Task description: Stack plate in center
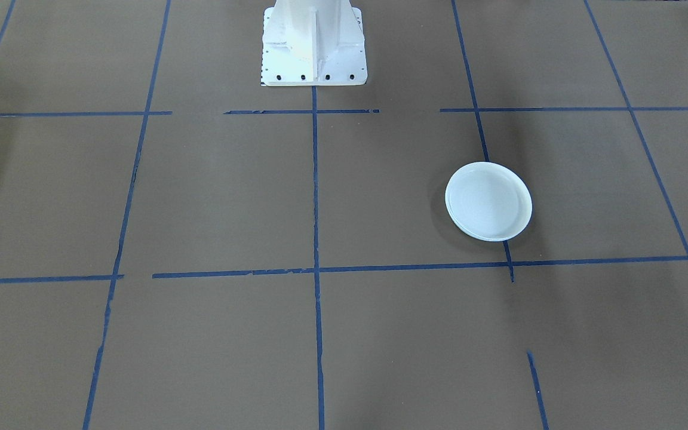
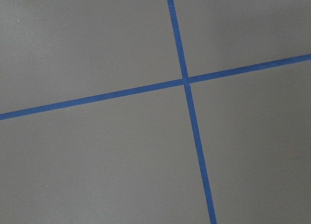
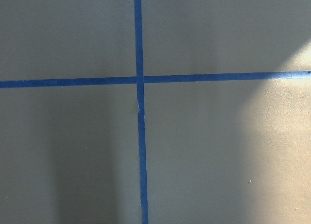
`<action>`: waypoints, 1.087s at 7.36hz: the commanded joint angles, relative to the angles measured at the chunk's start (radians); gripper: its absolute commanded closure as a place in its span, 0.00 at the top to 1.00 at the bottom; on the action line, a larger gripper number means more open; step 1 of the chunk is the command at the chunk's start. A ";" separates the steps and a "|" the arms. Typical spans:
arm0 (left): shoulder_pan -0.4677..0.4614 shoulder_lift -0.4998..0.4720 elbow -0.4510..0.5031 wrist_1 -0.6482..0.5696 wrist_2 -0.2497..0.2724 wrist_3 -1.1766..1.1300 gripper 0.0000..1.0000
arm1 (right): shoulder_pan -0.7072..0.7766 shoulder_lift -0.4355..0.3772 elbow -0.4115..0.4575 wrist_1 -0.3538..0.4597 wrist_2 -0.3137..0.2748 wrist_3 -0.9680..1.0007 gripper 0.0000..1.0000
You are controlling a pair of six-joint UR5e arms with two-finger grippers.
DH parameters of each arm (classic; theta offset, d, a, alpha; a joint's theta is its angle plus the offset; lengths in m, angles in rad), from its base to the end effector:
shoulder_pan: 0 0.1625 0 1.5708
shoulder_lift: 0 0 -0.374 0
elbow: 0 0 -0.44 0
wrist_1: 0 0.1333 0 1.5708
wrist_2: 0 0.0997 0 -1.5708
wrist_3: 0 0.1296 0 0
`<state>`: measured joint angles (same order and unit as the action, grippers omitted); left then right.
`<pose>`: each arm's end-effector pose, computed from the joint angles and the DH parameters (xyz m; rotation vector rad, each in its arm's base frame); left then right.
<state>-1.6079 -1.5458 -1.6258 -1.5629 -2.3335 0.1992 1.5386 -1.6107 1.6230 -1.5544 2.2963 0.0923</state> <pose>-0.0635 -0.5302 0.6147 0.1109 0.7558 0.1626 0.0303 -0.5287 0.6249 -0.0178 -0.7258 0.0470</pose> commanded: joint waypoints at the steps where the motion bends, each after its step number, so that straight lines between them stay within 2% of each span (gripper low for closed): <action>1: -0.003 0.001 -0.002 0.000 -0.003 -0.001 1.00 | 0.000 0.000 0.000 -0.001 -0.001 0.001 1.00; 8: -0.001 0.001 0.012 0.000 -0.003 -0.003 1.00 | 0.000 0.000 0.000 -0.001 0.000 0.001 1.00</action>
<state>-1.6092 -1.5460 -1.6151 -1.5631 -2.3363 0.1964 1.5391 -1.6106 1.6230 -1.5555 2.2963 0.0936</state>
